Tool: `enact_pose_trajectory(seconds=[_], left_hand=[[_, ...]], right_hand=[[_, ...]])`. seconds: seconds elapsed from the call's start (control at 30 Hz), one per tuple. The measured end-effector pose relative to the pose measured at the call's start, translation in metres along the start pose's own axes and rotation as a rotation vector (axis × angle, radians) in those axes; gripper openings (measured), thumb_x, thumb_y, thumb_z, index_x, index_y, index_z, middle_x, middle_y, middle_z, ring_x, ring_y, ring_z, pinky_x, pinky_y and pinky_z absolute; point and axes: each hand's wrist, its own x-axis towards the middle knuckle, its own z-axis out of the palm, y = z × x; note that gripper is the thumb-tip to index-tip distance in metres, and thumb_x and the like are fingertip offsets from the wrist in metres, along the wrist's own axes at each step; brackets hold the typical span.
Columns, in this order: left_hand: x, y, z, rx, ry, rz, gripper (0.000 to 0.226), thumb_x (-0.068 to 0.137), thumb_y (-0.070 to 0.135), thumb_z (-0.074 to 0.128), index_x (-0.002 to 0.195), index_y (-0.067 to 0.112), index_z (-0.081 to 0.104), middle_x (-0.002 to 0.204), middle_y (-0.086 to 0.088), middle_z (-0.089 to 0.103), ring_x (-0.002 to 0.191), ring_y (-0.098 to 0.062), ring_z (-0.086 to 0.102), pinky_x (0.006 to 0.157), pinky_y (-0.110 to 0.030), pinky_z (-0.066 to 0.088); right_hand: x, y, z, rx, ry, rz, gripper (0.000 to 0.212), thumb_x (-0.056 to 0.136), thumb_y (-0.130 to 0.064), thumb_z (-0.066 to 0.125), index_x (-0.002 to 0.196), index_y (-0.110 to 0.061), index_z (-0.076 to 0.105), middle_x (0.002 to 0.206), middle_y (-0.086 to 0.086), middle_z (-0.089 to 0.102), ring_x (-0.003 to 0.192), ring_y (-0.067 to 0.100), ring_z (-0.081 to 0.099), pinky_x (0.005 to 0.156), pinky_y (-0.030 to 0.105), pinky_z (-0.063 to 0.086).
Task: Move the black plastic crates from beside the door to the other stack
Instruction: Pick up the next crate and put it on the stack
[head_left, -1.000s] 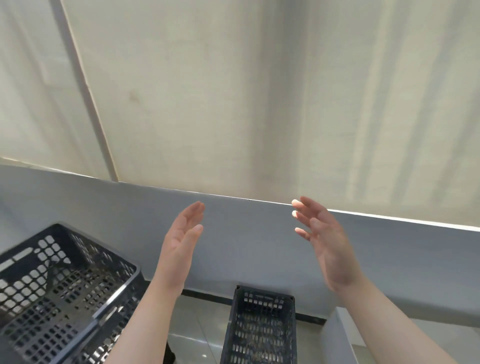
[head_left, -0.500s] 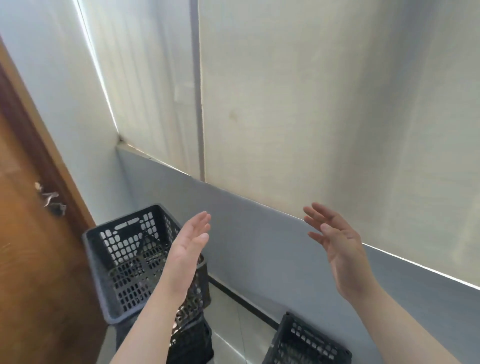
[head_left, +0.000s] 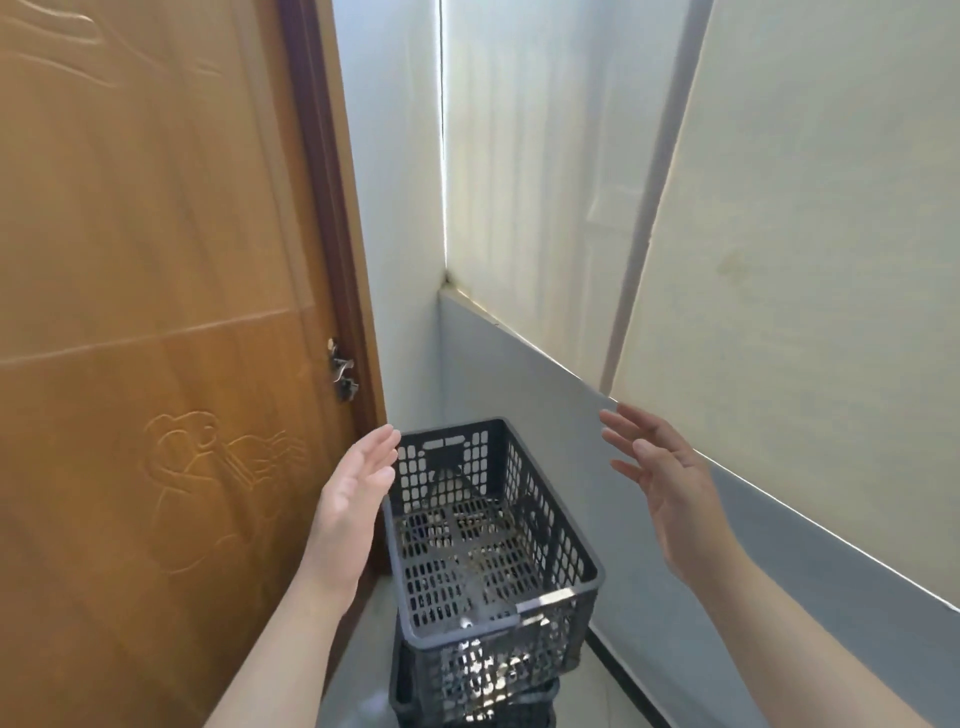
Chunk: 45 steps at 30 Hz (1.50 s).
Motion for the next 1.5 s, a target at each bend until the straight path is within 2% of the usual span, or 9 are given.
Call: enact_pose_trajectory(seconds=[0.17, 0.3, 0.47, 0.67, 0.87, 1.0, 1.1, 1.33, 1.5], left_hand=[[0.038, -0.018, -0.055, -0.015, 0.076, -0.024, 0.05, 0.09, 0.046, 0.047, 0.139, 0.039, 0.052, 0.142, 0.024, 0.055, 0.13, 0.008, 0.05, 0.1, -0.013, 0.035], [0.063, -0.038, -0.078, -0.01, 0.121, -0.048, 0.052, 0.092, 0.046, 0.045, 0.142, 0.036, 0.052, 0.145, 0.019, 0.054, 0.127, 0.01, 0.05, 0.098, -0.011, 0.035], [0.09, -0.069, -0.08, 0.003, 0.167, -0.098, 0.04, 0.105, 0.035, 0.047, 0.144, 0.034, 0.05, 0.15, 0.014, 0.051, 0.135, -0.004, 0.049, 0.103, -0.018, 0.034], [0.123, -0.106, -0.057, 0.017, 0.24, -0.181, 0.039, 0.108, 0.025, 0.045, 0.145, 0.033, 0.049, 0.151, 0.014, 0.049, 0.135, -0.004, 0.046, 0.106, -0.023, 0.032], [0.149, -0.145, -0.019, 0.019, 0.338, -0.257, 0.041, 0.108, 0.026, 0.044, 0.149, 0.035, 0.045, 0.153, 0.015, 0.048, 0.139, -0.005, 0.045, 0.111, -0.027, 0.032], [0.156, -0.172, -0.003, -0.007, 0.424, -0.315, 0.039, 0.108, 0.032, 0.042, 0.147, 0.037, 0.045, 0.153, 0.016, 0.048, 0.139, -0.007, 0.047, 0.115, -0.03, 0.032], [0.158, -0.198, 0.004, -0.004, 0.446, -0.377, 0.04, 0.109, 0.031, 0.041, 0.148, 0.036, 0.045, 0.153, 0.014, 0.048, 0.14, -0.009, 0.047, 0.118, -0.036, 0.032], [0.167, -0.257, 0.007, 0.007, 0.385, -0.56, 0.044, 0.109, 0.033, 0.04, 0.153, 0.034, 0.038, 0.157, 0.013, 0.043, 0.144, -0.01, 0.041, 0.122, -0.042, 0.027], [0.17, -0.299, 0.005, -0.024, 0.35, -0.669, 0.045, 0.11, 0.029, 0.037, 0.155, 0.036, 0.037, 0.158, 0.016, 0.041, 0.147, -0.009, 0.036, 0.124, -0.042, 0.023]], right_hand=[[0.045, 0.025, 0.058, -0.014, -0.026, 0.013, 0.041, 0.09, -0.024, 0.052, 0.128, -0.026, 0.067, 0.132, -0.002, 0.073, 0.126, 0.018, 0.066, 0.104, 0.044, 0.049], [0.071, 0.042, 0.083, -0.012, -0.011, 0.064, 0.042, 0.088, -0.026, 0.053, 0.128, -0.024, 0.067, 0.132, 0.001, 0.073, 0.125, 0.02, 0.066, 0.104, 0.045, 0.049], [0.102, 0.071, 0.088, -0.045, -0.025, 0.118, 0.043, 0.089, -0.028, 0.052, 0.129, -0.024, 0.066, 0.134, 0.002, 0.072, 0.126, 0.02, 0.065, 0.106, 0.046, 0.049], [0.147, 0.119, 0.077, -0.053, -0.059, 0.191, 0.042, 0.089, -0.029, 0.052, 0.128, -0.026, 0.067, 0.132, 0.0, 0.073, 0.125, 0.018, 0.065, 0.102, 0.042, 0.05], [0.196, 0.179, 0.047, -0.087, -0.127, 0.31, 0.049, 0.089, -0.039, 0.052, 0.135, -0.027, 0.063, 0.136, -0.005, 0.07, 0.128, 0.016, 0.062, 0.107, 0.043, 0.047], [0.214, 0.227, 0.025, -0.102, -0.123, 0.379, 0.033, 0.106, -0.016, 0.047, 0.129, -0.028, 0.066, 0.136, -0.004, 0.069, 0.13, 0.018, 0.061, 0.105, 0.041, 0.049], [0.225, 0.259, 0.01, -0.122, -0.128, 0.446, 0.035, 0.102, -0.017, 0.052, 0.134, -0.021, 0.065, 0.139, -0.003, 0.066, 0.133, 0.018, 0.058, 0.097, 0.035, 0.049], [0.233, 0.328, -0.015, -0.226, -0.131, 0.604, 0.042, 0.107, -0.012, 0.045, 0.146, -0.024, 0.056, 0.148, -0.006, 0.057, 0.141, 0.015, 0.049, 0.118, 0.049, 0.039], [0.229, 0.364, -0.021, -0.267, -0.166, 0.694, 0.048, 0.108, -0.013, 0.043, 0.155, -0.022, 0.046, 0.157, -0.005, 0.049, 0.146, 0.017, 0.043, 0.121, 0.045, 0.035]])
